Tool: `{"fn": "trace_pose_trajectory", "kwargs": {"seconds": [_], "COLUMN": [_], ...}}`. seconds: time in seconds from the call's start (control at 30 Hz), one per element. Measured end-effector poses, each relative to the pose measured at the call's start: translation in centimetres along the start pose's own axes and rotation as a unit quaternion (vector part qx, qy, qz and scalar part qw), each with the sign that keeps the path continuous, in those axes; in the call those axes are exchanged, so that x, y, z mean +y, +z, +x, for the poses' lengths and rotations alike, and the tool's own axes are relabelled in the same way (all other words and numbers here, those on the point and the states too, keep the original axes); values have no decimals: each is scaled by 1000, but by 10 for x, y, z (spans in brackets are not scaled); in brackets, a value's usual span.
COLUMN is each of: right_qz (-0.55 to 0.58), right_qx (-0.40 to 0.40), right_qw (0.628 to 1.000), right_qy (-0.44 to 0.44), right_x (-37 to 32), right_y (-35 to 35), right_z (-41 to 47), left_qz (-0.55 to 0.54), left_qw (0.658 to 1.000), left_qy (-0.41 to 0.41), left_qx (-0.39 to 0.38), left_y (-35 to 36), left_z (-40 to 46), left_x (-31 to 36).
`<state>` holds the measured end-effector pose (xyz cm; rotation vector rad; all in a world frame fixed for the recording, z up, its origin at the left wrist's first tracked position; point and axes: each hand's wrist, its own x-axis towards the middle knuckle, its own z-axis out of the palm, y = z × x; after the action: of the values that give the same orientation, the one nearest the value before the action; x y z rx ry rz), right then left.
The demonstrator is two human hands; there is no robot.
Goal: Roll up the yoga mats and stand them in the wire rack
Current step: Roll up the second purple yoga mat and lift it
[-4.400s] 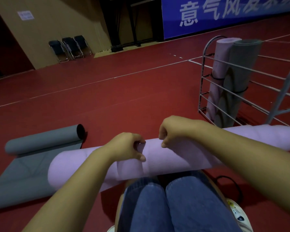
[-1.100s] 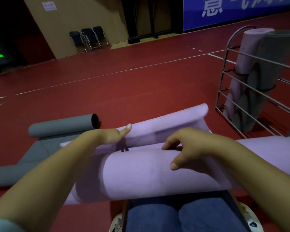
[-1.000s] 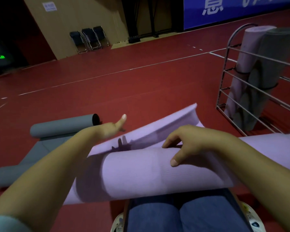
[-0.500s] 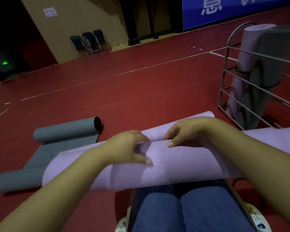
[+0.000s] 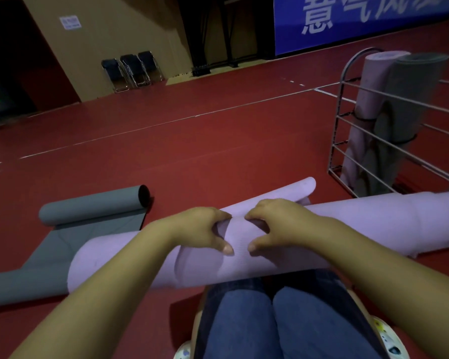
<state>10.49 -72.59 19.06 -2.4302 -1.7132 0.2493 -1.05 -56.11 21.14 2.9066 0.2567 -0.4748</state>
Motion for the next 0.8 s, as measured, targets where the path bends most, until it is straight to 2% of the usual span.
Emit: {"fn": "trace_pose_trajectory", "kwargs": {"seconds": [0.1,0.2,0.37,0.47,0.57,0.7,0.8], "right_qz": [8,14,103,128,91,-27,-110], "right_qx": [-17,-41,-92,-129,-147,-60,-85], "right_qw": [1000,999,990,983,985,997,990], "right_qy": [2,2,14,23,25,-28,7], "right_x": [6,15,34,38,34,24,27], "right_y": [-4,-9,-16,-18,-20,-15,4], "right_z": [11,27,43,54,60,45,27], "left_qz": [-7,46,151,167,144,100,60], "left_qw": [1000,997,987,983,987,994,998], "left_qy": [-5,12,-30,-37,-26,-14,-9], "left_qx": [0,57,45,61,69,45,33], "left_y": [-5,0,33,37,27,17,12], "left_z": [4,3,2,10,19,25,28], "left_x": [-1,-2,-7,-7,-11,-17,-21]}}
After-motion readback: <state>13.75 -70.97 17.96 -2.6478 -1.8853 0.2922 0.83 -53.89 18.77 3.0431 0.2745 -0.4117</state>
